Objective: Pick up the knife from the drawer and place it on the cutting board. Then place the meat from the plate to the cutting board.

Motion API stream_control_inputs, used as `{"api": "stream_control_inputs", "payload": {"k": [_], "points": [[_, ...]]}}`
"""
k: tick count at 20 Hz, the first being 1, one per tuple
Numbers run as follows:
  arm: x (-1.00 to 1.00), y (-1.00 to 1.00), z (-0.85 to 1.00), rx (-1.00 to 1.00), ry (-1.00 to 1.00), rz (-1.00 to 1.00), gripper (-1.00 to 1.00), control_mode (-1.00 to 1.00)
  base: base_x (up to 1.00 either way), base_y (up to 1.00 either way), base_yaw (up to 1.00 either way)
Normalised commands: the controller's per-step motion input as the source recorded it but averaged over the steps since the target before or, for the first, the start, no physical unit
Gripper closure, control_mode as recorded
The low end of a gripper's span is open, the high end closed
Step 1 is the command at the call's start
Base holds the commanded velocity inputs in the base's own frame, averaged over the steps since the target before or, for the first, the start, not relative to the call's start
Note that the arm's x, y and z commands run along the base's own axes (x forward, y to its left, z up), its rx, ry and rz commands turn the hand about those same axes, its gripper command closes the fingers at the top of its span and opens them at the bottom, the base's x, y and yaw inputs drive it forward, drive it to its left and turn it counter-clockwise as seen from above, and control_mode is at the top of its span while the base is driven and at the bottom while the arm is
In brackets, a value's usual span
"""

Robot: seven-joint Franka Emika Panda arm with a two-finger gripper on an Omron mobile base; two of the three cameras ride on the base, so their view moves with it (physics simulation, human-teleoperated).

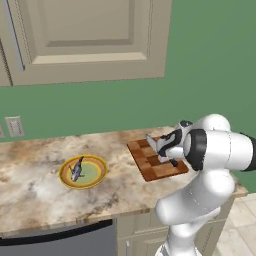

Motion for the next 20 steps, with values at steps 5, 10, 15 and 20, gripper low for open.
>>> {"api": "stream_control_inputs", "payload": {"k": [5, 10, 15, 20], "points": [[-0.06, 0.0, 0.29, 0.0, 0.03, -0.02, -1.0, -1.0, 0.0, 0.0, 0.0], [-0.03, 0.04, 0.63, 0.0, 0.02, -0.06, -1.0, -1.0, 0.0, 0.0, 0.0], [-0.22, 0.19, 0.45, 0.01, 0.09, -0.07, -1.0, -1.0, 0.0, 0.0, 0.0], [-0.33, 0.55, 0.41, 0.06, 0.05, -0.15, -1.0, -1.0, 0.0, 0.0, 0.0]]}}
